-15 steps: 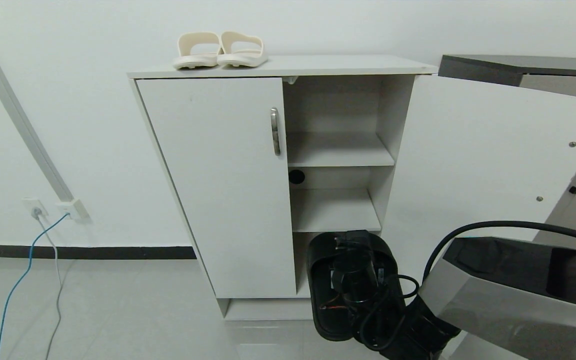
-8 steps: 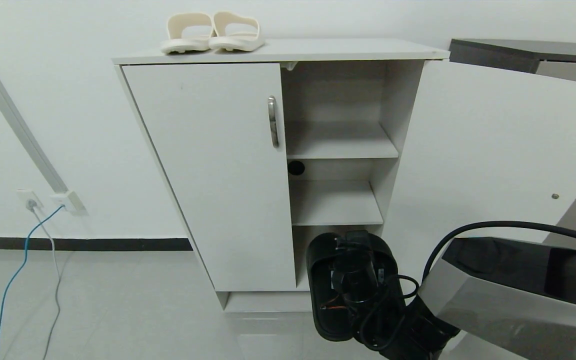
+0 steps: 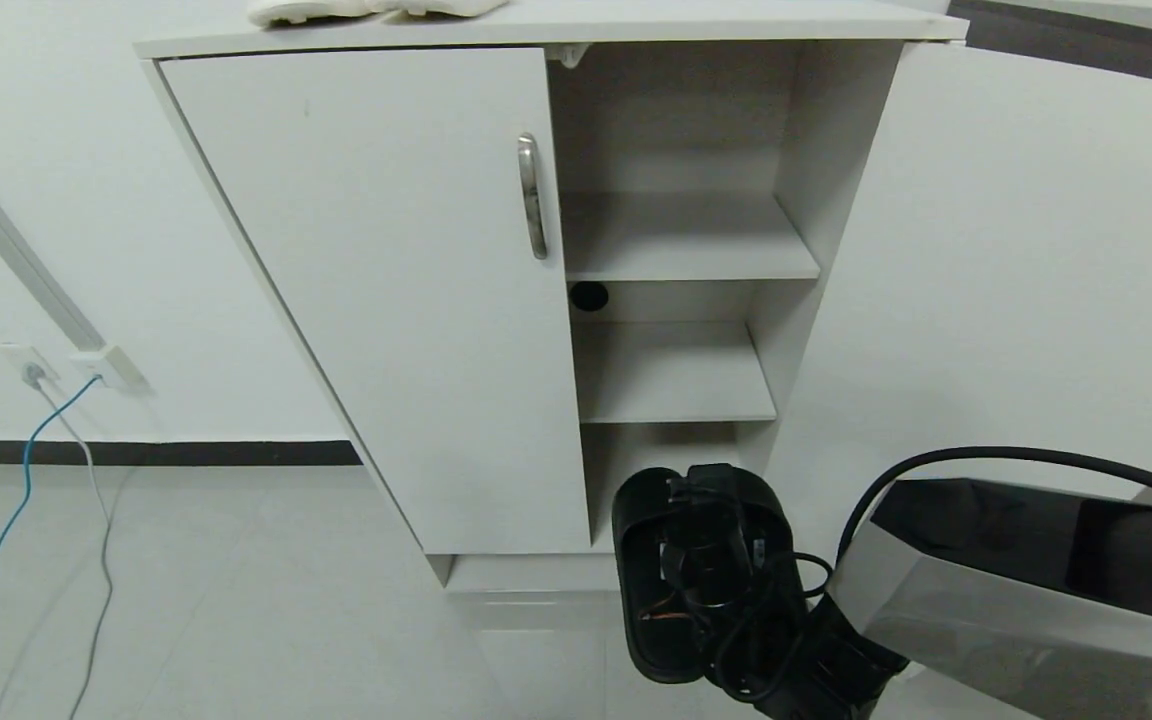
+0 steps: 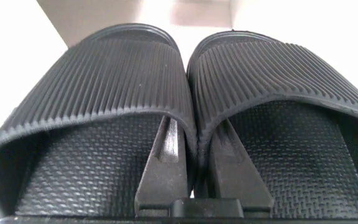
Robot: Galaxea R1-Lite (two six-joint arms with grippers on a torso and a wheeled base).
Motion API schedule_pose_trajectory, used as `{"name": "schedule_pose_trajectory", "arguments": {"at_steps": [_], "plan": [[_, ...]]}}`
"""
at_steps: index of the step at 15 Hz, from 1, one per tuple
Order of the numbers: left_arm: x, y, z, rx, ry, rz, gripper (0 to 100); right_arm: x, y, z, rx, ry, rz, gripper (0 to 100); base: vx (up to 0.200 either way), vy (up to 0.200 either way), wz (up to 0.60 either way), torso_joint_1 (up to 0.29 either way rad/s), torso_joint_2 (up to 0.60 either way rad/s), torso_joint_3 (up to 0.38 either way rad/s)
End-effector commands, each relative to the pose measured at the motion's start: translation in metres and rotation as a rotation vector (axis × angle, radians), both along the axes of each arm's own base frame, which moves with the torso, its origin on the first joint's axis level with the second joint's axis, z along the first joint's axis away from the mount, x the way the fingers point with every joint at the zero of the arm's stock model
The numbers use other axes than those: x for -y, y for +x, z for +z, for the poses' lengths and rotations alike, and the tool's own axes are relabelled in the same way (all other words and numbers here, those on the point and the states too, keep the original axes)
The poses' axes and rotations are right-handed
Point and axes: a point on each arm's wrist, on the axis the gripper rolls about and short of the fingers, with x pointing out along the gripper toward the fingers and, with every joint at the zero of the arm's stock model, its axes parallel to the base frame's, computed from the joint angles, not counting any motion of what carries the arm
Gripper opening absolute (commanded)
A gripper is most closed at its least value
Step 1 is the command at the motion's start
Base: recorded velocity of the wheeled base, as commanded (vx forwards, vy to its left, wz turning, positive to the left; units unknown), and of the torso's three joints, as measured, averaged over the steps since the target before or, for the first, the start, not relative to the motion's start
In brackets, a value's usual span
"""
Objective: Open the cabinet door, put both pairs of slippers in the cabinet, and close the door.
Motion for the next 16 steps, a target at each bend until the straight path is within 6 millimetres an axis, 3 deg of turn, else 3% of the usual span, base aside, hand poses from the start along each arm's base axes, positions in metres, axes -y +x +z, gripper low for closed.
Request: {"name": "schedule_pose_trajectory", "arguments": {"at_steps": [1,7,13,16], "plan": [[0.0,0.0,0.0,-0.001,0.001,0.002,0,-0.001,0.002,-0.003,0.011,-0.004,0.003,0,0.0,0.0,0.0,0.002,0.0,-0.203],[0.0,0.0,0.0,-0.001,-0.002,0.002,0,0.004,0.004,0.022,0.28,-0.004,0.042,0,0.0,0.0,0.0,0.002,0.0,-0.168],[0.0,0.0,0.0,0.001,-0.002,0.002,0,0.004,0.005,0.026,0.304,0.006,0.044,0,0.0,0.0,0.0,0.0,0.0,0.0],[0.0,0.0,0.0,-0.001,-0.002,0.002,0,0.005,0.006,0.027,0.305,0.007,0.041,0,0.2,0.0,0.0,0.002,0.0,-0.001]]}}
